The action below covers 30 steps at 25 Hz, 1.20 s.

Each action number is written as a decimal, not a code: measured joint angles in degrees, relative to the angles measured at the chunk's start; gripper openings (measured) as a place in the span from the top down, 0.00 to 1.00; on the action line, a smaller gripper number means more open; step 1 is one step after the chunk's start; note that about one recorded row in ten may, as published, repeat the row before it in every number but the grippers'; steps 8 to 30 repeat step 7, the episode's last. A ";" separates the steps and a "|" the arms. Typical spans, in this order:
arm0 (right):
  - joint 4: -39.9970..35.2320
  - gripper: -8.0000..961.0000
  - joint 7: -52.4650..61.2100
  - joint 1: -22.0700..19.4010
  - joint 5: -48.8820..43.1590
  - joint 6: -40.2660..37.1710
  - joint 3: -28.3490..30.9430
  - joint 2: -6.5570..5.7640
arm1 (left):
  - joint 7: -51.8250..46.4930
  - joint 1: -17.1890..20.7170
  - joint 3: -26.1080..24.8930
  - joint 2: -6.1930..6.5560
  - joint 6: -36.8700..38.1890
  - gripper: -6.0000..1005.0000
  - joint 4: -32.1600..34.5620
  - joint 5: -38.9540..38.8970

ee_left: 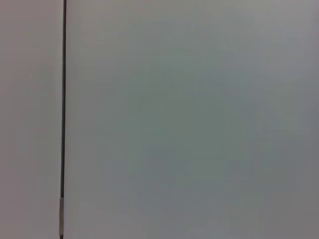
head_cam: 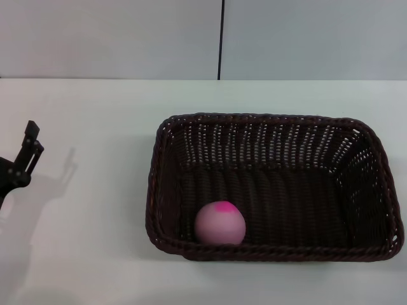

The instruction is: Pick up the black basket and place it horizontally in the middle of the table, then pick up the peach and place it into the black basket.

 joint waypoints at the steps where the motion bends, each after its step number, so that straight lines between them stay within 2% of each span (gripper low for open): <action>1: 0.00 0.21 0.00 0.00 0.00 0.00 0.00 0.00 | 0.00 0.00 0.00 0.00 0.00 0.20 0.00 0.00; 30: 0.00 0.21 0.00 0.02 -0.03 0.12 0.03 0.00 | -0.31 -0.03 -0.01 0.00 -0.48 0.20 -0.02 -0.02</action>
